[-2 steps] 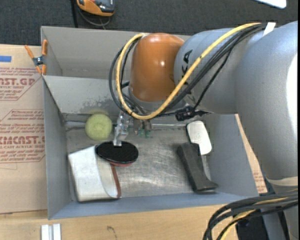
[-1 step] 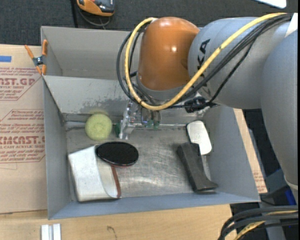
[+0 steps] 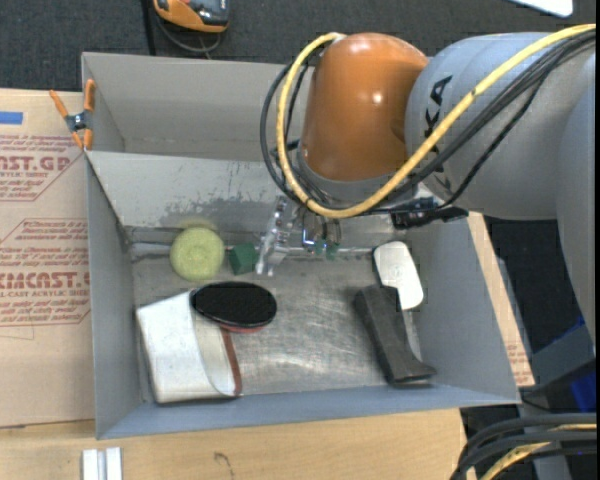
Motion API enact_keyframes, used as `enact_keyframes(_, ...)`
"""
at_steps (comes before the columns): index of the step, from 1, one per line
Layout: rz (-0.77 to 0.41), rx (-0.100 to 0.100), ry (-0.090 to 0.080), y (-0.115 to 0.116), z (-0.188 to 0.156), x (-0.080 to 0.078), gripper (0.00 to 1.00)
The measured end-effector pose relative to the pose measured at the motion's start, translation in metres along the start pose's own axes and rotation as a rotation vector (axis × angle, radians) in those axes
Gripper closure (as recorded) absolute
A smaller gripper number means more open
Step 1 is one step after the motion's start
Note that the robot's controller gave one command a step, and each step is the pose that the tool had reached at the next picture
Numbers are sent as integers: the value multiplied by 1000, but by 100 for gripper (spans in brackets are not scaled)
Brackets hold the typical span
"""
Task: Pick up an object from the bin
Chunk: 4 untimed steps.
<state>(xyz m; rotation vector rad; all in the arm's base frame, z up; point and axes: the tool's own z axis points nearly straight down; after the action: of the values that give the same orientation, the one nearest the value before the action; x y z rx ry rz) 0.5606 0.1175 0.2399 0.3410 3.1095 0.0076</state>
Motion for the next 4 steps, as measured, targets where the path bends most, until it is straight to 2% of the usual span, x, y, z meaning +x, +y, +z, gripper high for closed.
enact_keyframes(1, 7, 7, 14, -2, 98, 0, 0)
enact_keyframes(3, 10, 5, 10, 0, 98, -1, 0)
enact_keyframes(4, -76, -3, -4, 3, 139, -3, 0)
